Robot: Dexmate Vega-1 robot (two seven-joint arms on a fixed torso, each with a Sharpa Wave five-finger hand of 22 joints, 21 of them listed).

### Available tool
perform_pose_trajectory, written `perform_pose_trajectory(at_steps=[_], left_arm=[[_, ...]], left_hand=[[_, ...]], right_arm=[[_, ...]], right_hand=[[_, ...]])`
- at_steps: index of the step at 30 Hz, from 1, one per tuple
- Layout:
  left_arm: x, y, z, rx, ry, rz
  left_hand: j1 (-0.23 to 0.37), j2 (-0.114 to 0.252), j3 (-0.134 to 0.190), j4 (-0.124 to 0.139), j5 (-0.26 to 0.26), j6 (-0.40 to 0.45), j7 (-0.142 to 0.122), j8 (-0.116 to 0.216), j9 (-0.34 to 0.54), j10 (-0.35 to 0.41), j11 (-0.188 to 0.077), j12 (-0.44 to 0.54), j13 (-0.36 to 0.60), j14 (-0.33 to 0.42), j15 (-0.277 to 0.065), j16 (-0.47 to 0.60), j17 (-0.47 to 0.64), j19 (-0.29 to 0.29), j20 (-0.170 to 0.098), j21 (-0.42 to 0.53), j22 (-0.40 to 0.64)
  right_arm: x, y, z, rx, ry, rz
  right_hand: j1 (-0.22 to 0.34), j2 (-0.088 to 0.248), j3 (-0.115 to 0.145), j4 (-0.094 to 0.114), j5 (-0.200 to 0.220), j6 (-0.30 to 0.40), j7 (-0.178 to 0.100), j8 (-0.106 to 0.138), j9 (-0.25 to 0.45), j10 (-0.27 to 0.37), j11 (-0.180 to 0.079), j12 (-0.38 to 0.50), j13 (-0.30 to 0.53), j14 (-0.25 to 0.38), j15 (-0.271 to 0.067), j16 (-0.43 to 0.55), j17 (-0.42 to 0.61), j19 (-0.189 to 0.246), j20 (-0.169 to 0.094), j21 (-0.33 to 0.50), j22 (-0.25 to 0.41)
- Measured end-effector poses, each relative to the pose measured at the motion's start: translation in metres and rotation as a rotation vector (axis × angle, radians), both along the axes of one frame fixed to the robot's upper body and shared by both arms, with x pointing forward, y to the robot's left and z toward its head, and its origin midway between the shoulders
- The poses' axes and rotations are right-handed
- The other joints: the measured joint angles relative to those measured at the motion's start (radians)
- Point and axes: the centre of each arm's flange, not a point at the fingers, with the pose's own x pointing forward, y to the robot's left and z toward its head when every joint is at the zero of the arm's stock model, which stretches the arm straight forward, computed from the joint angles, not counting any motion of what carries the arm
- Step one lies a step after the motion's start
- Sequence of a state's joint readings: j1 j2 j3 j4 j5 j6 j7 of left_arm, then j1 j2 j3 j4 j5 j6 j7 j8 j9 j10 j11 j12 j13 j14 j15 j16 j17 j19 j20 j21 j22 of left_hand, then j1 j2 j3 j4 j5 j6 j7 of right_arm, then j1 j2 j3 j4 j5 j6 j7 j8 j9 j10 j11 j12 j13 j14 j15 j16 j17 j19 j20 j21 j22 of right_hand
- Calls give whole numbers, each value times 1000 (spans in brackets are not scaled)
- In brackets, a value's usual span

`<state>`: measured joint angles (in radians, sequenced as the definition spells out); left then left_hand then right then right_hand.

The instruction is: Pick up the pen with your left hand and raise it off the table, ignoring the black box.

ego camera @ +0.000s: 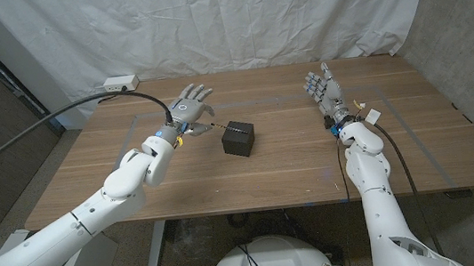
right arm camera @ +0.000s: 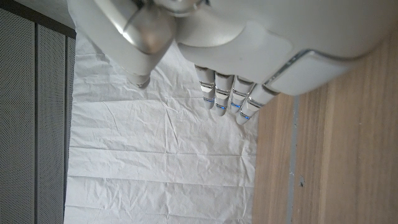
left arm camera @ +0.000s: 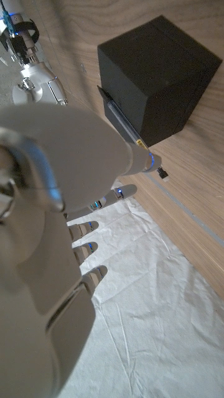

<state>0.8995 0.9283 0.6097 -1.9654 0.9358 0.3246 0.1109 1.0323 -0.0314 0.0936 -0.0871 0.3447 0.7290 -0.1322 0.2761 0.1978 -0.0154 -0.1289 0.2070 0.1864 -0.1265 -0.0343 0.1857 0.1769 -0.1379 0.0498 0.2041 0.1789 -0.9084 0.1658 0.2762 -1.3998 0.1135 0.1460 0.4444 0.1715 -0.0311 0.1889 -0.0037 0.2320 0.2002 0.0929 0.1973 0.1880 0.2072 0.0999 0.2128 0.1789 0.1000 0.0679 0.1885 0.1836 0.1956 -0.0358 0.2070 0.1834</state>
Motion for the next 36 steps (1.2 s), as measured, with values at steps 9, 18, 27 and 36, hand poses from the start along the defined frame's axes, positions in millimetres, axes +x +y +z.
perform_pose_trajectory(at_steps=[9, 18, 27, 36], left_arm=[[2, 0, -2, 2, 9, -9], [2, 0, -4, 1, 16, -10], [4, -3, -7, 2, 26, -17], [7, -5, -8, 2, 30, -23]], left_hand=[[0, 0, 0, 0, 0, 6, -5, -5, 0, 0, 0, 0, 0, -4, -4, 0, 0, 0, 0, 0, 0], [0, 0, -7, 1, 0, 7, -7, -5, 0, -4, 4, 0, 0, -7, 0, 0, 0, 0, 0, 0, 0], [2, 2, -13, 2, 7, 7, -7, -5, 0, -4, 4, 0, 0, -7, 0, 0, 0, 0, 0, 0, 0], [5, 5, -15, 4, 7, 13, -13, -10, 0, -4, 4, 0, 0, -7, 0, 0, 0, 0, 0, 0, 0]], right_arm=[[2, 1, 1, 2, 1, 1], [4, 2, 1, 3, 2, 3], [4, 3, 1, 3, 3, 3], [4, 1, -1, 6, 6, 1]], right_hand=[[0, 0, 0, 0, 0, 0, 0, 0, 0, 0, 0, 0, 0, 0, 0, 0, 0, 0, 0, 0, 0], [0, 0, 0, 0, 0, 4, -4, 0, 0, 4, -4, 0, 0, 0, 0, 0, 0, 0, 0, 0, 0], [0, 0, 0, 0, 0, 4, -4, 0, 0, 4, -4, 0, 0, 0, 0, 0, 0, 0, 0, 0, 0], [0, 0, -4, -4, 0, 3, -4, 0, 0, 3, -4, 0, 0, 0, 0, 0, 0, 0, 0, 0, 0]])
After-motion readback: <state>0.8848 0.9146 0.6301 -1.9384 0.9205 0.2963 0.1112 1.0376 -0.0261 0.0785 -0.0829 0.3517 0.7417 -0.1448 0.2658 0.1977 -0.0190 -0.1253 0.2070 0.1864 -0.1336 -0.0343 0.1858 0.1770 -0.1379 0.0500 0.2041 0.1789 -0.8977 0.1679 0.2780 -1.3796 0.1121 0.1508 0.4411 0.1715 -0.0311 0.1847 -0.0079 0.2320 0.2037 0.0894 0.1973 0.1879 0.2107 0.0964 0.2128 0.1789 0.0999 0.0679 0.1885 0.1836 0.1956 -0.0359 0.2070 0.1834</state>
